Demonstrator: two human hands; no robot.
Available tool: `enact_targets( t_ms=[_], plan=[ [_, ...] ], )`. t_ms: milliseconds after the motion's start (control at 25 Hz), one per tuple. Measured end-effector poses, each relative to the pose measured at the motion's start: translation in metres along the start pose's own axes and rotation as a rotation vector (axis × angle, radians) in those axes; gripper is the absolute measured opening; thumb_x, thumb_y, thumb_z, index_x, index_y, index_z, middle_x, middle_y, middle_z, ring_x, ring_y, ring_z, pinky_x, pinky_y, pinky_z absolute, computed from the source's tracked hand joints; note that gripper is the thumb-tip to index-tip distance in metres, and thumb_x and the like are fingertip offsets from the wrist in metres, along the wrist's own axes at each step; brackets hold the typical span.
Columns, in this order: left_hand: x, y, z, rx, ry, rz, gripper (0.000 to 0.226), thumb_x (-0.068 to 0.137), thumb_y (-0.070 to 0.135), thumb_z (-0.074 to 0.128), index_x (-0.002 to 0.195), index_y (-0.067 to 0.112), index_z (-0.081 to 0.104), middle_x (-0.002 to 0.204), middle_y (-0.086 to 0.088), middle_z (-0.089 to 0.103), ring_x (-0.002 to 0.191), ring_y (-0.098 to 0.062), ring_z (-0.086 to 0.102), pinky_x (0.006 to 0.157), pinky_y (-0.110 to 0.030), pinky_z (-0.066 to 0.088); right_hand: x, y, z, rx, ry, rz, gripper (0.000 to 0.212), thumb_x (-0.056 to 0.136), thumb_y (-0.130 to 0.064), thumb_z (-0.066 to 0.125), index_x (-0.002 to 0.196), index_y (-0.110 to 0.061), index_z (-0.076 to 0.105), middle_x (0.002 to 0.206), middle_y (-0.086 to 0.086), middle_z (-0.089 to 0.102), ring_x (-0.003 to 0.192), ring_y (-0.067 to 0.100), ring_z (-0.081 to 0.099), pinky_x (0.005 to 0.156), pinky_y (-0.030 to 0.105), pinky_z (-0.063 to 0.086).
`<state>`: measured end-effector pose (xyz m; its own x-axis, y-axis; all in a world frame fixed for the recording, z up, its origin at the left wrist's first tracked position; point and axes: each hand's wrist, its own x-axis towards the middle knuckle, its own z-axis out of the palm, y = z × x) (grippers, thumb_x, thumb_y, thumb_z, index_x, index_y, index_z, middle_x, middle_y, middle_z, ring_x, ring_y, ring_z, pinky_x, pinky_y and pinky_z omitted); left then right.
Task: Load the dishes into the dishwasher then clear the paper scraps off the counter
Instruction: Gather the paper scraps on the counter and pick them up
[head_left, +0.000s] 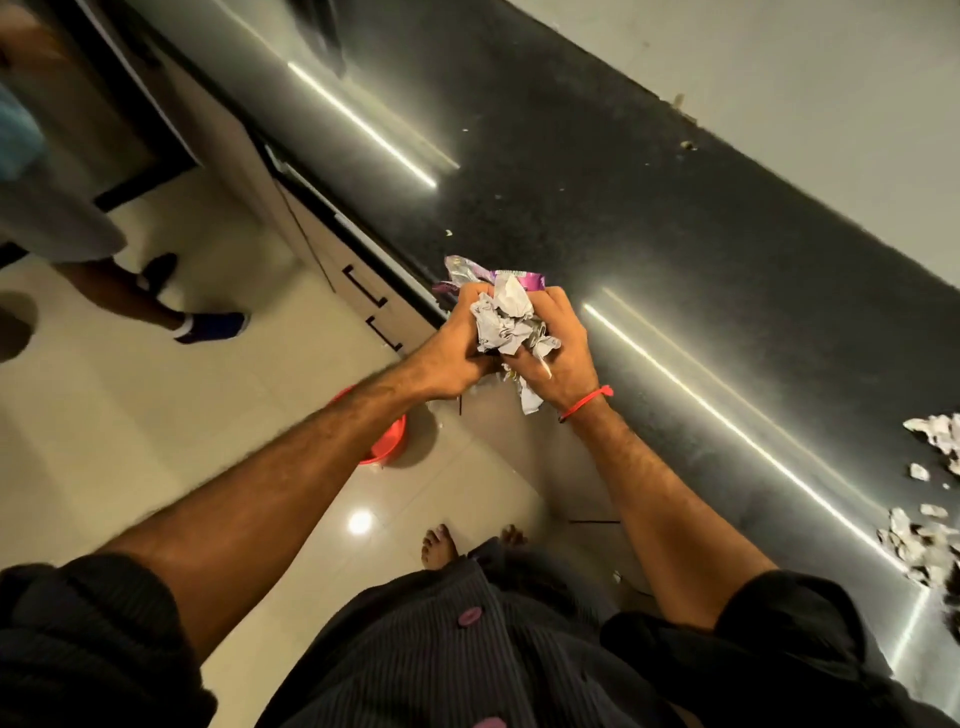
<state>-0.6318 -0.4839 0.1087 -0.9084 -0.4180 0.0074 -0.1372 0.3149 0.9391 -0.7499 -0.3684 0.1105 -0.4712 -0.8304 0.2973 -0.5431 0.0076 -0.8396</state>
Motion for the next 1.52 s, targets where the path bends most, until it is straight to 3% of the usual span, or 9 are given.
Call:
enact_targets(
  t_ms=[240,400,640,800,960,1040,1120,1280,1520],
  plan=[
    [-0.051,-0.03,-0.045,-0.032,0.133,-0.117,0.07,0.082,-0.004,0.067,0.135,0.01,0.025,0.132,-0.023,0.048,0.118,-0.01,0.051,0.099,-0.02,0.047,0.012,-0.011,0.07,0.058,-0.133,-0.03,0.054,0.079,-0.043,0.068,0.12,-0.007,0.063,0.103,0.0,0.05,0.091,0.009,0.055,0.081,0.021,0.045],
    [-0.081,-0.081,-0.069,-0.112,0.152,-0.242,0.072,0.08,-0.002,0.064,0.135,0.018,0.022,0.126,-0.014,0.054,0.109,-0.011,0.057,0.093,-0.034,0.054,0.009,0.002,0.131,0.031,-0.242,0.001,0.055,0.081,-0.044,0.067,0.122,-0.009,0.062,0.103,0.005,0.052,0.093,0.019,0.056,0.082,0.037,0.051],
    [-0.086,-0.214,-0.106,-0.159,0.084,-0.444,0.079,0.082,-0.015,0.065,0.141,0.004,0.016,0.123,-0.003,0.046,0.106,0.004,0.052,0.092,-0.019,0.044,0.013,0.062,0.243,-0.015,-0.309,0.195,0.056,0.082,-0.039,0.068,0.128,-0.008,0.059,0.104,0.002,0.05,0.093,0.016,0.056,0.085,0.036,0.051],
    [-0.084,-0.35,-0.104,-0.31,-0.006,-0.467,0.08,0.08,-0.029,0.06,0.141,-0.006,0.013,0.127,-0.001,0.044,0.104,0.019,0.054,0.09,-0.012,0.048,-0.002,0.147,0.339,-0.008,-0.338,0.347,0.059,0.078,-0.022,0.076,0.133,-0.015,0.057,0.116,0.005,0.057,0.109,0.007,0.054,0.097,0.027,0.046],
    [-0.205,-0.633,0.003,-0.136,-0.113,-1.047,0.07,0.079,0.002,0.081,0.134,0.016,0.041,0.124,-0.012,0.056,0.096,-0.025,0.055,0.086,-0.039,0.053,-0.024,0.246,0.417,-0.07,-0.35,0.482,0.069,0.074,-0.029,0.074,0.136,-0.004,0.054,0.122,0.017,0.057,0.116,0.027,0.058,0.1,0.032,0.046],
    [-0.246,-0.758,0.06,0.138,0.204,-1.11,0.063,0.08,0.004,0.075,0.132,0.017,0.043,0.114,-0.015,0.051,0.097,-0.034,0.054,0.083,-0.046,0.052,-0.036,0.29,0.452,-0.099,-0.372,0.539,0.076,0.073,-0.036,0.068,0.138,-0.002,0.051,0.121,0.022,0.058,0.115,0.032,0.058,0.1,0.034,0.046],
    [-0.261,-0.825,0.074,0.268,0.26,-1.15,0.058,0.086,0.004,0.06,0.137,0.018,0.039,0.125,-0.017,0.045,0.111,-0.04,0.05,0.092,-0.049,0.048,-0.04,0.326,0.48,-0.093,-0.395,0.661,0.072,0.073,-0.029,0.07,0.139,-0.008,0.051,0.126,0.019,0.056,0.116,0.028,0.056,0.099,0.03,0.045],
    [-0.263,-0.859,0.085,0.366,0.243,-1.167,0.051,0.09,0.006,0.051,0.138,0.017,0.036,0.132,-0.021,0.041,0.12,-0.045,0.045,0.093,-0.052,0.047,-0.028,0.377,0.522,-0.042,-0.472,0.891,0.047,0.085,-0.017,0.068,0.131,-0.016,0.057,0.123,0.005,0.062,0.1,0.011,0.054,0.067,0.0,0.038],
    [-0.274,-0.877,0.084,0.471,0.227,-1.048,0.033,0.103,0.014,0.039,0.136,0.017,0.039,0.135,-0.021,0.044,0.117,-0.044,0.049,0.086,-0.053,0.048,-0.021,0.4,0.546,-0.005,-0.538,1.055,0.054,0.093,-0.043,0.057,0.143,-0.025,0.047,0.137,0.002,0.056,0.116,0.018,0.054,0.095,0.032,0.046]
  ],
)
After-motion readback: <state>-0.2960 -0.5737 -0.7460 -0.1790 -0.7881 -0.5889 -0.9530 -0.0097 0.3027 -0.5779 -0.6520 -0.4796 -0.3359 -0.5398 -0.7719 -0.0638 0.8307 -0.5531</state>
